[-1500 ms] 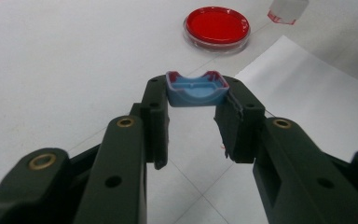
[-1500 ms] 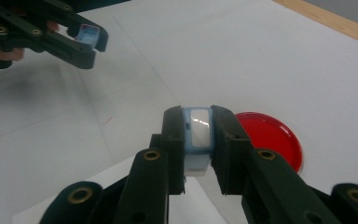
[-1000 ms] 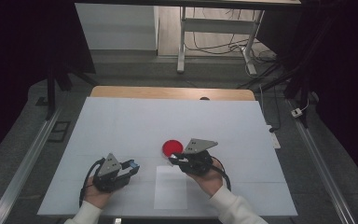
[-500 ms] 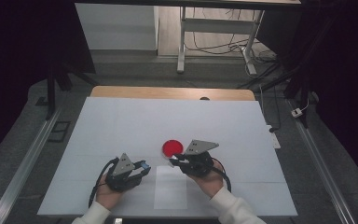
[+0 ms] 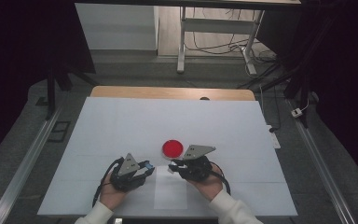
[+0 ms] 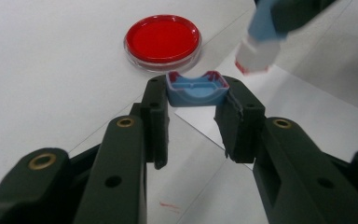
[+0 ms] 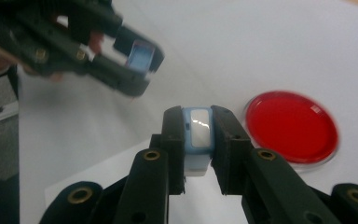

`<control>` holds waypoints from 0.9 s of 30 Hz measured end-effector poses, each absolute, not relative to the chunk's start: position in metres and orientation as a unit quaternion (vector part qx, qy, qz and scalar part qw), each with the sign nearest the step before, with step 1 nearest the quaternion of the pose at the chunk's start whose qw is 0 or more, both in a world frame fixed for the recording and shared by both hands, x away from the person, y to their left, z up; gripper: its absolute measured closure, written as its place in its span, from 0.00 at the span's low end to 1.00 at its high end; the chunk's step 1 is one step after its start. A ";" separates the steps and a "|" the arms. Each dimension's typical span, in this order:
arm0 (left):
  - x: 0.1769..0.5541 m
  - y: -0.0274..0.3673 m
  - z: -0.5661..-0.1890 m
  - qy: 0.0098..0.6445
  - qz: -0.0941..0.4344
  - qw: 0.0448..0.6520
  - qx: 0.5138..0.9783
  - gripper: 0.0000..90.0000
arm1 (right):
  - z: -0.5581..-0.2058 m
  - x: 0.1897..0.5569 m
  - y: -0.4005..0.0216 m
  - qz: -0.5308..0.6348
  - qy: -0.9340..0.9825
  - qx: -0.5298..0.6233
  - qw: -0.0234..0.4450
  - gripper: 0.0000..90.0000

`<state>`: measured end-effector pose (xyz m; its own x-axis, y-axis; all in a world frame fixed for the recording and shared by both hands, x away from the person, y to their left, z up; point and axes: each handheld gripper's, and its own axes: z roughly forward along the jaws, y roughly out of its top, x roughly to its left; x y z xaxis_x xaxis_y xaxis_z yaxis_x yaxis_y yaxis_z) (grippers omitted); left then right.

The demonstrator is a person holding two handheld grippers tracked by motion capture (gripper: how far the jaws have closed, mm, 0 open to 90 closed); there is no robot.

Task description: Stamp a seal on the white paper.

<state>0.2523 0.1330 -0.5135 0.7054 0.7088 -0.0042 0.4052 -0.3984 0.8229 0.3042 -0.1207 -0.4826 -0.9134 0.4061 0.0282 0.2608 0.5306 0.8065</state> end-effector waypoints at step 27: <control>0.252 0.137 -0.512 0.345 0.177 0.431 0.815 0.71 | -0.502 0.290 -0.110 0.382 0.907 0.150 0.089 0.83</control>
<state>0.2520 0.1374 -0.5122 0.6994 0.7147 -0.0089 0.4089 -0.3899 0.8251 0.2904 -0.1100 -0.5019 -0.9389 0.3410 -0.0474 0.2042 0.6626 0.7206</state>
